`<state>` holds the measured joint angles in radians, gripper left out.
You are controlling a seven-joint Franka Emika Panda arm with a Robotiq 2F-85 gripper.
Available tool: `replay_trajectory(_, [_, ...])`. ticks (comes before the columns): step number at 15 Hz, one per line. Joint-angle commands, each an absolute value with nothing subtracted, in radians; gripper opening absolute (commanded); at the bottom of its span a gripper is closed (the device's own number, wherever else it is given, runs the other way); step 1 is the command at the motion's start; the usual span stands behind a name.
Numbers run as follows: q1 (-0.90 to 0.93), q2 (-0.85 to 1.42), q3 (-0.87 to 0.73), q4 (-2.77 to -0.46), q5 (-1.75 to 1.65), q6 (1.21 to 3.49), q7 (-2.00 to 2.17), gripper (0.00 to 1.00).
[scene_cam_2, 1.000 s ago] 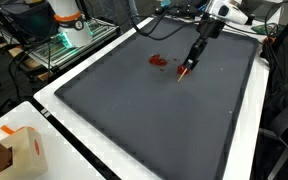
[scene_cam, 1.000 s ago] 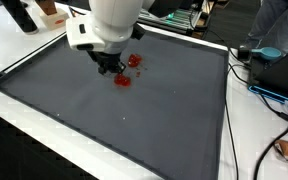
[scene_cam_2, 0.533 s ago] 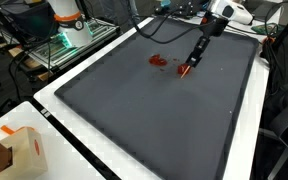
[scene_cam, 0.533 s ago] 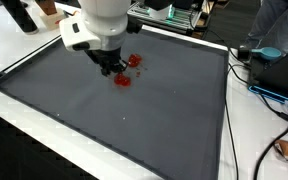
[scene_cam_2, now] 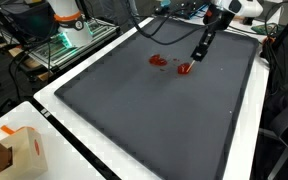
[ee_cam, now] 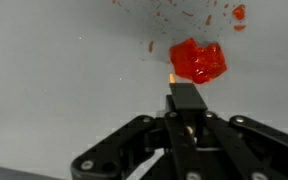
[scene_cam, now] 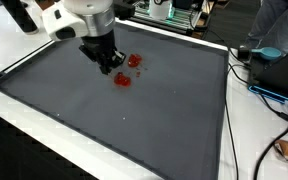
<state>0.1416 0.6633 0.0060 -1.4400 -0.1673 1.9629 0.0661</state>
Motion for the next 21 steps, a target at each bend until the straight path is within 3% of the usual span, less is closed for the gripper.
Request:
replay_trajectory(1, [0.105, 0.615, 0.033, -1.462, -0.115, 1.942, 0.010, 0.03])
replay_trajectory(21, [0.046, 0.508, 0.075, -1.479, 0.070, 1.911, -0.148, 0.03])
